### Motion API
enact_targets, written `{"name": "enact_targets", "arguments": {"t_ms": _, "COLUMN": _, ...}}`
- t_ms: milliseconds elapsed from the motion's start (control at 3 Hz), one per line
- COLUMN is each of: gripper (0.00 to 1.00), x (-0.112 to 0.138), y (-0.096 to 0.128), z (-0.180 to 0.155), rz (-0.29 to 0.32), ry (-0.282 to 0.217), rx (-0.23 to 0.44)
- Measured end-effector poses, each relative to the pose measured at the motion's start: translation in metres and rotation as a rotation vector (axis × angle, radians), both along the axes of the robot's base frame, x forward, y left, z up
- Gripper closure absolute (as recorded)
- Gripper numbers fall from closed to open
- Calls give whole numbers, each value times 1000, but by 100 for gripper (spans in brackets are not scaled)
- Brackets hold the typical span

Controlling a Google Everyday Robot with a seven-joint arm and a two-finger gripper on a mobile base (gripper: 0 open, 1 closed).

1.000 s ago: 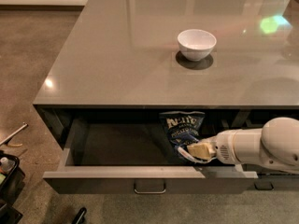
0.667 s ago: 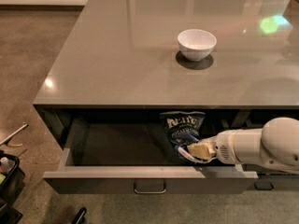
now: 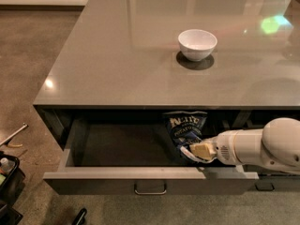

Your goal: Place blue chip bag into top drawer

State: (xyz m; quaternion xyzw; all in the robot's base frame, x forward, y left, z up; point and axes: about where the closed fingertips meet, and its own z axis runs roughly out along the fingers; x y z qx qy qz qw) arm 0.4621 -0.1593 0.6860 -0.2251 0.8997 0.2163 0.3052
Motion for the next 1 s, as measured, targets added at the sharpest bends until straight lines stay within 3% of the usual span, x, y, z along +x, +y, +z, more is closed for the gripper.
{"name": "enact_targets", "arguments": {"t_ms": 333, "gripper": 12, "x": 0, "y": 0, "z": 0, "rz": 0, "ry": 0, "rx": 0}}
{"name": "enact_targets", "arguments": {"t_ms": 667, "gripper": 0, "x": 0, "y": 0, "z": 0, "rz": 0, "ry": 0, "rx": 0}}
{"name": "enact_targets", "arguments": {"t_ms": 1000, "gripper": 0, "x": 0, "y": 0, "z": 0, "rz": 0, "ry": 0, "rx": 0}}
